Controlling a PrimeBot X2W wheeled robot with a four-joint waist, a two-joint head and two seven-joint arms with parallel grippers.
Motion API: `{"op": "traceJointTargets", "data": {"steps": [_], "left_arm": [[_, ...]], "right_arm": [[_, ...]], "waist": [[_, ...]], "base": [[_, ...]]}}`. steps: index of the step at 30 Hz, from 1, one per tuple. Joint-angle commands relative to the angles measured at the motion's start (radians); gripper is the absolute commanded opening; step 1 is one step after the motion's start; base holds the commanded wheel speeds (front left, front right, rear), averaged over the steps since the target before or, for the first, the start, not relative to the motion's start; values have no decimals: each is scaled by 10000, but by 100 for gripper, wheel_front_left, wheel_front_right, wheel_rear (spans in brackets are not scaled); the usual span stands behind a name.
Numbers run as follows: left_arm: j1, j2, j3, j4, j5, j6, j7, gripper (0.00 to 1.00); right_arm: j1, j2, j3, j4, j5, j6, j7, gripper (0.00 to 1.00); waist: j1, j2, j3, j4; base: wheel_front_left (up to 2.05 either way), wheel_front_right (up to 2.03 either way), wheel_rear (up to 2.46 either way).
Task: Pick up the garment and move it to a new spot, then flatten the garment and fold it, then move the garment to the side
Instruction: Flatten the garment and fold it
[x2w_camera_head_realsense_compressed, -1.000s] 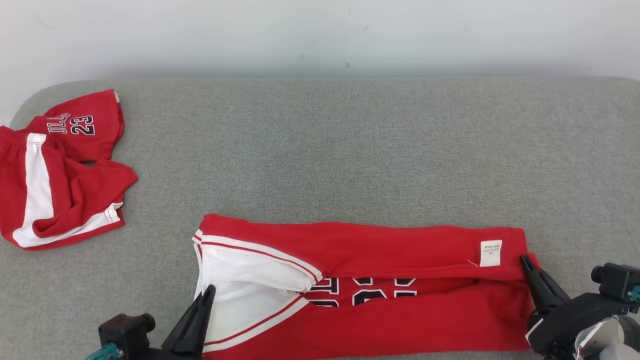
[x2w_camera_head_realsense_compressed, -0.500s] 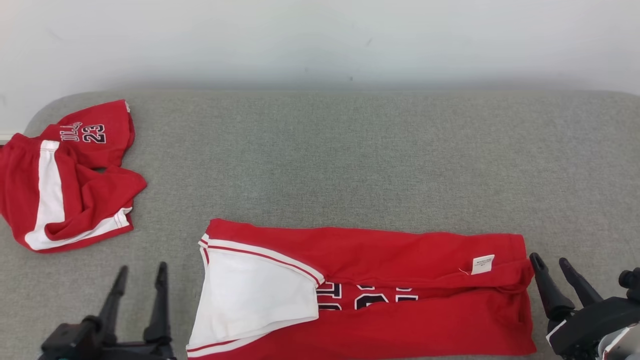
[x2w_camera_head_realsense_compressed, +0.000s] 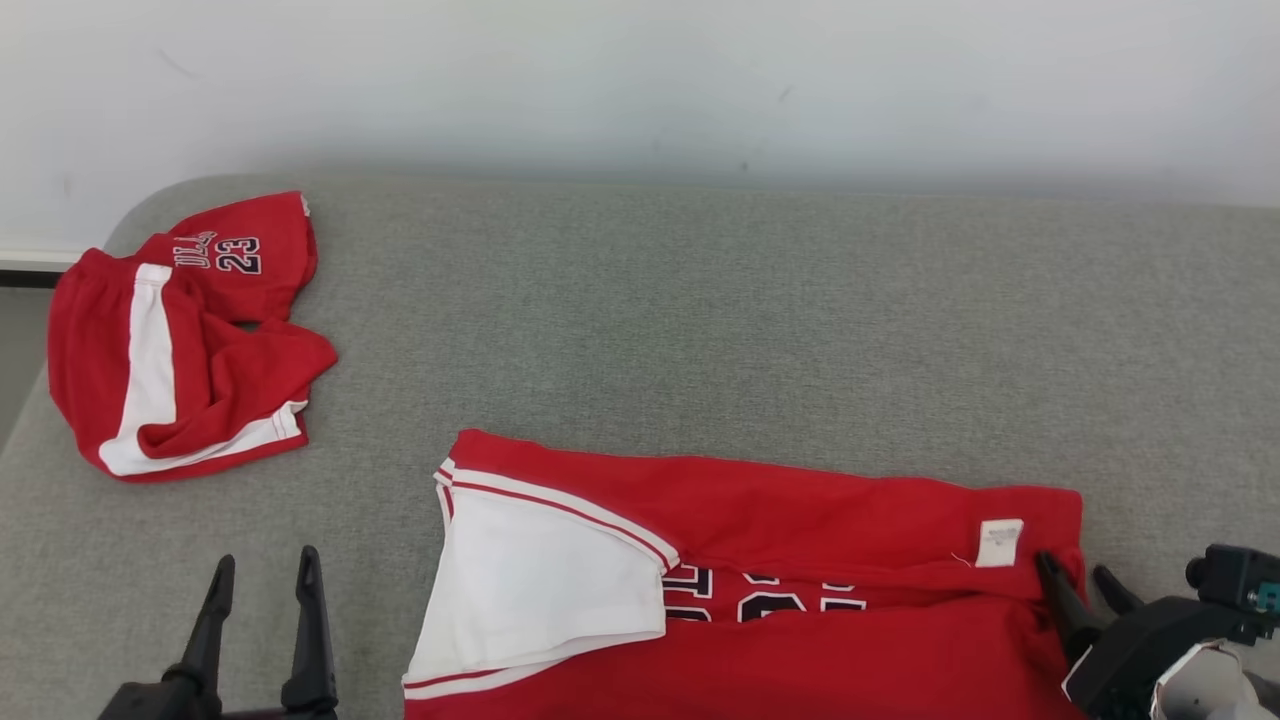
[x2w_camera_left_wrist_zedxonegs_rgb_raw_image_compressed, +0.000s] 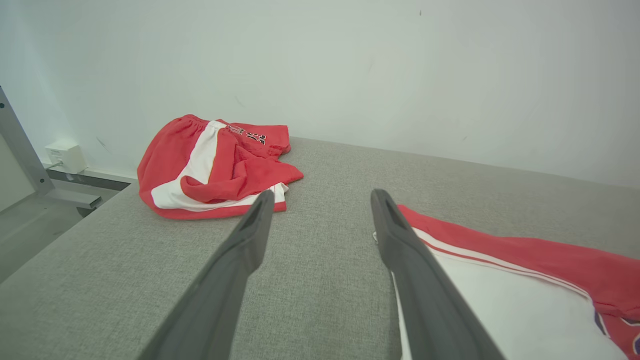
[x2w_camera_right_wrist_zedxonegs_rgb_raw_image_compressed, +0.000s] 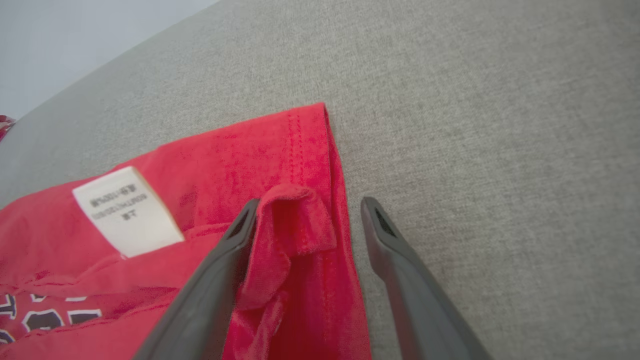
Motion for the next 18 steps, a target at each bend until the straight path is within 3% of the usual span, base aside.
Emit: {"op": "traceJointTargets", "data": {"steps": [1,11,12,13,14,18], "left_arm": [[156,-104,36,70,227,-72,-32,100],[288,-359,429,129,788,-280,-32,100],[312,-383,477,110,783,-284,-32,100],[331,-405,506,98,817,-282,-32,100],[347,-428,538,89,844,-283,-32,100],[351,-500,604,70,928,-329,-32,100]], "right_arm": [[-9,-14,6,271,-171,11,-30,100],[457,150,154,1003,-286,9,110,100],[505,213,238,983,-236,9,186,59],[539,255,319,940,-196,11,255,11],[564,302,399,883,-145,11,293,0],[393,189,461,661,-53,11,191,0]], "waist": [[-1,-1,10,114],[-1,-1,-140,115],[-1,-1,-151,101],[-1,-1,-159,85],[-1,-1,-162,67],[-1,-1,-175,5]], "base": [[0,0,0],[0,0,0],[0,0,0],[0,0,0],[0,0,0],[0,0,0]]}}
